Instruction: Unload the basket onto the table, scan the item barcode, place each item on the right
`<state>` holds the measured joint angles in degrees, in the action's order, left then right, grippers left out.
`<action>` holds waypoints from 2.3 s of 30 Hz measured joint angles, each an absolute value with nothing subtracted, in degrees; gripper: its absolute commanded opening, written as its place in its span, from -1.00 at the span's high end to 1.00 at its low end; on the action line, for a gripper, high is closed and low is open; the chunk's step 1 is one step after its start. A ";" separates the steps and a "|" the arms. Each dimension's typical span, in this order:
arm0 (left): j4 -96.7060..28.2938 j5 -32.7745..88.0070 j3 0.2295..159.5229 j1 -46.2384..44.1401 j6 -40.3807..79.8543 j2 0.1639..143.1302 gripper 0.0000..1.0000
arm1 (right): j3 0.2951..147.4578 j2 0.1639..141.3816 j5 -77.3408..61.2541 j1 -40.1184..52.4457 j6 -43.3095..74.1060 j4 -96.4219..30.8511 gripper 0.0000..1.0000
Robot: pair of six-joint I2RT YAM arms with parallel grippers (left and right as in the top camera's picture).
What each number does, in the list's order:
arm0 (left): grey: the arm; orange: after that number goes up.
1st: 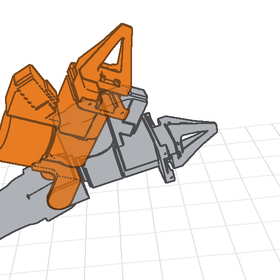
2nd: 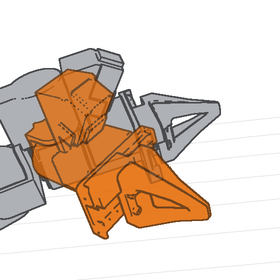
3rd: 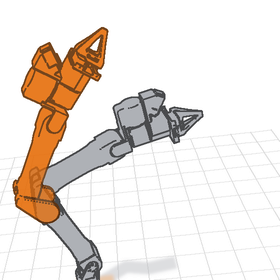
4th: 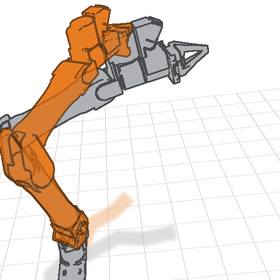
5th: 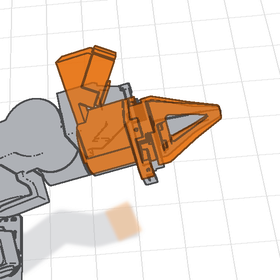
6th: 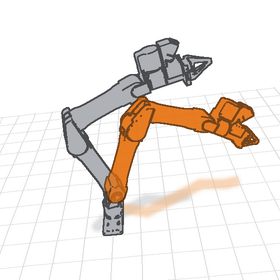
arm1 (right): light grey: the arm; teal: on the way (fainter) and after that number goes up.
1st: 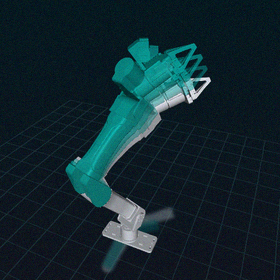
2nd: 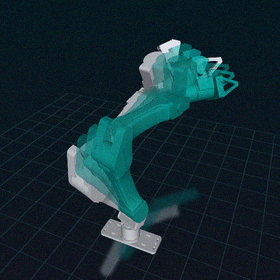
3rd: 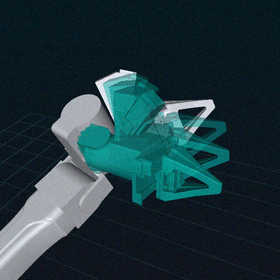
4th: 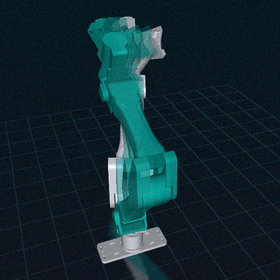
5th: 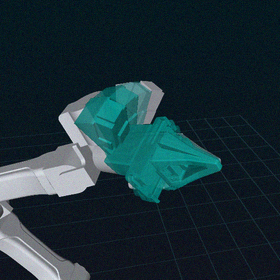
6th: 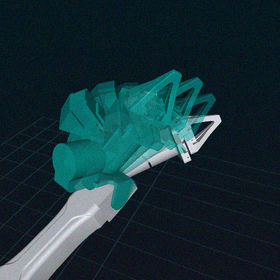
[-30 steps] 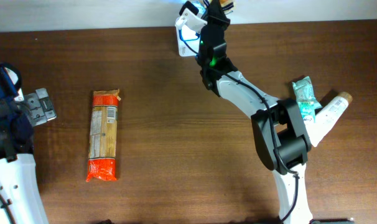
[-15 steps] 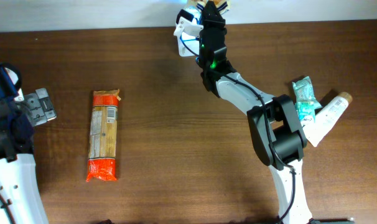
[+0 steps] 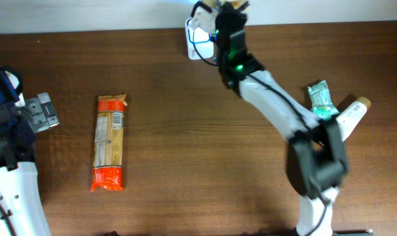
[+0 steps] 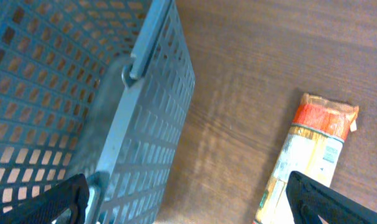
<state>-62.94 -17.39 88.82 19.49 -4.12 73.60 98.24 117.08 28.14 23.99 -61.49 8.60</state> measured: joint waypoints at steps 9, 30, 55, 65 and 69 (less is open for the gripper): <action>-63.09 -17.41 88.82 19.49 -4.10 73.60 -0.98 | 99.74 85.69 -0.23 12.91 -1.76 -51.33 0.92; -63.00 -17.41 88.82 19.53 -4.10 73.60 -0.98 | 103.98 102.41 -13.80 -29.15 15.64 -77.49 -0.08; -64.38 -17.43 88.84 19.53 -4.10 73.60 -0.98 | 109.84 115.68 -24.60 15.51 7.05 -64.93 -0.11; -74.41 -22.55 88.84 19.53 -9.45 73.60 -0.98 | 109.84 115.68 -24.58 19.77 7.05 -59.53 -0.19; -71.11 -18.04 88.79 19.64 -9.58 73.60 -0.98 | 109.84 115.68 -24.58 19.77 6.90 -59.68 -0.20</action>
